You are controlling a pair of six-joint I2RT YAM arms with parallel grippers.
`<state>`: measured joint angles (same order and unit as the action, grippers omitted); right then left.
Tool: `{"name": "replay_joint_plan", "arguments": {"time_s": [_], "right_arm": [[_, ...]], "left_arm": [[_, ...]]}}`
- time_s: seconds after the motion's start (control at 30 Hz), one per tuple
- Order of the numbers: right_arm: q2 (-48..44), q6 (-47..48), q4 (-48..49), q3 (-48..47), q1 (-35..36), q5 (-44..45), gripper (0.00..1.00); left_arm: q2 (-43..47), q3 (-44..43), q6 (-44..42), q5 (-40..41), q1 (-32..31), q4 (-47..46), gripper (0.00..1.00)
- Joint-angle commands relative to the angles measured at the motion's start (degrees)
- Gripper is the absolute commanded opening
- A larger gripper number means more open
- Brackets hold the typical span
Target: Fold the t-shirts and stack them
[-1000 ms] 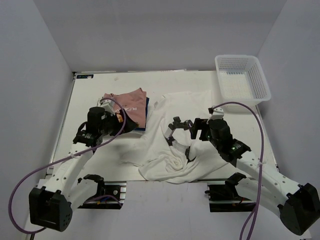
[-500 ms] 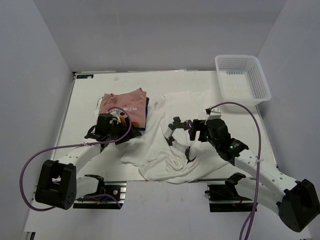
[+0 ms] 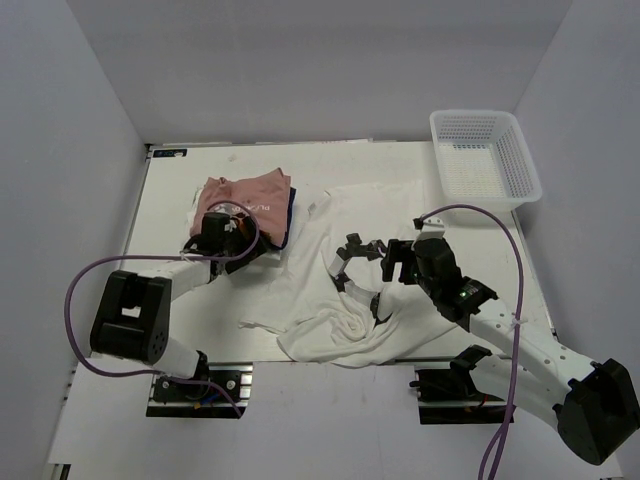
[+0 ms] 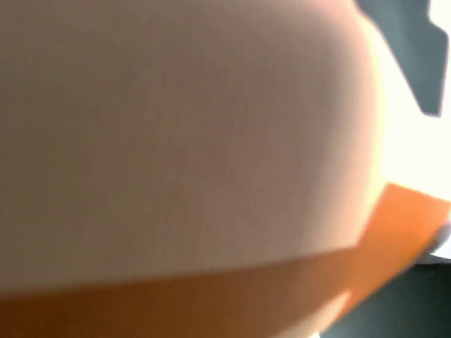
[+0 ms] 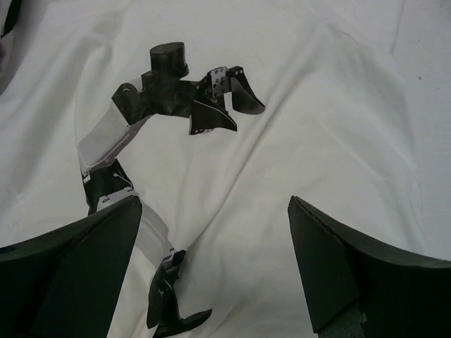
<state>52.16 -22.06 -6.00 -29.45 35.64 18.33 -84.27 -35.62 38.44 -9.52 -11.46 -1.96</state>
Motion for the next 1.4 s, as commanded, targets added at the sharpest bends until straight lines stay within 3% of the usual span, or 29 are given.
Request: {"name": "replay_joint_plan", "arguments": {"time_s": [0.0, 0.1, 0.27, 0.47, 0.63, 0.93, 1.1, 1.23, 1.37], "right_arm": [[-0.4, 0.4, -0.3, -1.3, 0.0, 2.8, 0.90], [0.6, 0.4, -1.3, -2.4, 0.0, 2.9, 0.90], [1.5, -0.4, -1.7, -3.2, -0.1, 3.0, 0.90], [2.5, -1.1, -3.1, -3.3, -0.2, 3.2, 0.90], [3.6, -1.6, -3.1, -3.3, -0.1, 5.0, 0.90], [7.6, -2.5, -2.5, -4.5, -0.1, 7.2, 0.90], [8.9, -2.5, -1.4, -3.9, -0.2, 8.4, 0.90], [8.7, -2.3, -0.8, -3.7, -0.1, 7.3, 0.90], [8.0, -2.0, -0.5, -3.2, 0.0, 6.6, 0.90]], "left_arm": [[-2.8, -3.1, 0.1, 9.3, 2.7, -1.3, 1.00], [-5.1, -6.4, -0.8, 13.5, 5.1, -1.3, 1.00], [-10.4, -11.2, -0.8, 13.5, 8.7, -5.2, 1.00], [-24.8, -23.0, 0.3, 8.6, 13.3, -8.7, 1.00], [-31.5, -30.6, 1.6, 4.2, 16.2, -9.6, 1.00], [-32.1, -37.8, -2.3, 8.1, 19.2, -8.2, 1.00], [-35.9, -43.7, -3.6, 2.1, 19.7, -6.1, 1.00], [-29.4, -36.0, -4.2, -1.8, 18.5, -11.1, 1.00], [-19.5, -30.0, -5.5, -6.9, 18.0, -7.3, 1.00]]}}
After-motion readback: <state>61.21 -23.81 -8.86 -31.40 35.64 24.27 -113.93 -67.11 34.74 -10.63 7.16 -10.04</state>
